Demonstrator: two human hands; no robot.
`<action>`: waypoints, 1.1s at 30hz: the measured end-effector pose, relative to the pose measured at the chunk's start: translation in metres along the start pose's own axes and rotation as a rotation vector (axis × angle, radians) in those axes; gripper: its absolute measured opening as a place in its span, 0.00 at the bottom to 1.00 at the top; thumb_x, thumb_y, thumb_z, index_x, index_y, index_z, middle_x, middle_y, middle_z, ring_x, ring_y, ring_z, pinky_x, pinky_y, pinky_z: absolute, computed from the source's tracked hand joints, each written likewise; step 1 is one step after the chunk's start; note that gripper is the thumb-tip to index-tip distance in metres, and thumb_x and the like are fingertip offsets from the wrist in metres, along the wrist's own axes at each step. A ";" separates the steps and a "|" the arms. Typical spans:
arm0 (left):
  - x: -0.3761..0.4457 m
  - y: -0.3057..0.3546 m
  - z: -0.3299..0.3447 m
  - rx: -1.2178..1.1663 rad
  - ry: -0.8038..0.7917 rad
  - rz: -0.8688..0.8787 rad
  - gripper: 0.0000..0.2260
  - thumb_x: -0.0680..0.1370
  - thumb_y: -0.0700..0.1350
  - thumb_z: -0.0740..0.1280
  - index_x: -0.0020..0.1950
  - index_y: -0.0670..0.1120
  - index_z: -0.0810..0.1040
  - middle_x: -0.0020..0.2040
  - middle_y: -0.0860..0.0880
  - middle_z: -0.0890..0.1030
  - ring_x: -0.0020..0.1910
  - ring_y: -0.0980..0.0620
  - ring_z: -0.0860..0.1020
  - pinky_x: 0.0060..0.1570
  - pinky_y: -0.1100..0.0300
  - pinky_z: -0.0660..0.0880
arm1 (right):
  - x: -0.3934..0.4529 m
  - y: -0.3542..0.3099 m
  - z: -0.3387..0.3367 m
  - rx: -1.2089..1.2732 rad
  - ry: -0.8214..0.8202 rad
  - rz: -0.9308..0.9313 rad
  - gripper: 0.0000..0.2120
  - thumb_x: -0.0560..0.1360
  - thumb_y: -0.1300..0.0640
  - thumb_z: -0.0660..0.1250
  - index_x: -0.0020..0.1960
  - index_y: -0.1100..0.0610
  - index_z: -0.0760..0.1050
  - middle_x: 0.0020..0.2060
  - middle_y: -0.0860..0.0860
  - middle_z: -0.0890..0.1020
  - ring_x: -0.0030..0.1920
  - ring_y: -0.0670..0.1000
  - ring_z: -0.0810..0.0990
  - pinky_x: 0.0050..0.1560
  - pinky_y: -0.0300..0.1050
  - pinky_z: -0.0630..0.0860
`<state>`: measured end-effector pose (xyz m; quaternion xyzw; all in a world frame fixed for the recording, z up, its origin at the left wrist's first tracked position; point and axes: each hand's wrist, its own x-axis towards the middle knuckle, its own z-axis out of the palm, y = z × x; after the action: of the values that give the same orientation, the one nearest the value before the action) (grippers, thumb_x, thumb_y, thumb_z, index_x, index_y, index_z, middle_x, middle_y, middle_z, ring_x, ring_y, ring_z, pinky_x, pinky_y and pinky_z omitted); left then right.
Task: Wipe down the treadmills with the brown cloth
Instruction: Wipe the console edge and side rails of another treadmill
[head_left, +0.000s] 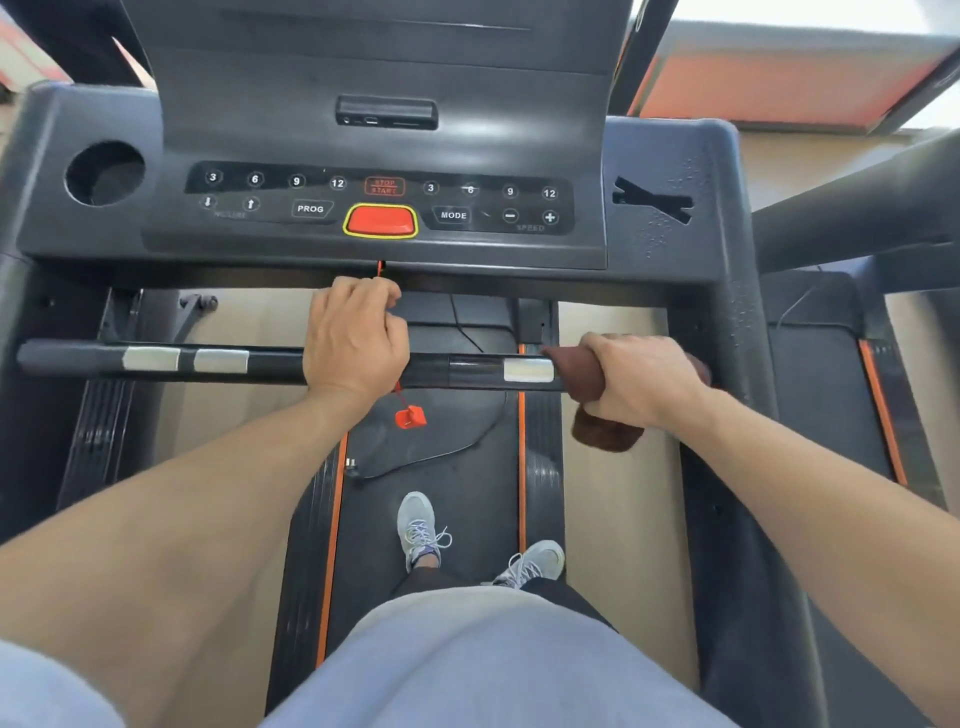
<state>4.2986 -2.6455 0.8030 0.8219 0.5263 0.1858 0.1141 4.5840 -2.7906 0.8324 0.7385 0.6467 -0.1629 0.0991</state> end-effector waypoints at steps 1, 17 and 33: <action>0.000 -0.001 0.001 -0.005 -0.001 -0.003 0.10 0.75 0.40 0.60 0.52 0.47 0.78 0.49 0.49 0.79 0.54 0.45 0.73 0.57 0.51 0.68 | 0.004 -0.015 -0.002 0.007 0.021 -0.038 0.15 0.71 0.41 0.69 0.51 0.47 0.69 0.41 0.44 0.78 0.44 0.56 0.82 0.43 0.47 0.73; 0.001 -0.015 0.011 -0.094 0.110 0.090 0.11 0.72 0.38 0.62 0.52 0.46 0.78 0.44 0.51 0.80 0.49 0.45 0.76 0.52 0.52 0.67 | 0.033 -0.084 -0.027 0.215 -0.035 -0.184 0.20 0.78 0.36 0.67 0.69 0.32 0.72 0.52 0.47 0.86 0.52 0.57 0.84 0.51 0.51 0.79; 0.000 -0.015 0.006 -0.200 0.108 0.051 0.06 0.74 0.38 0.64 0.46 0.48 0.77 0.42 0.53 0.77 0.48 0.50 0.72 0.53 0.55 0.66 | -0.036 -0.124 -0.115 0.640 0.920 0.185 0.06 0.76 0.47 0.75 0.53 0.44 0.82 0.42 0.32 0.83 0.45 0.36 0.81 0.49 0.48 0.80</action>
<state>4.2889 -2.6389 0.7914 0.8082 0.4894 0.2844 0.1622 4.4702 -2.7650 0.9605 0.7803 0.4742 -0.0031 -0.4077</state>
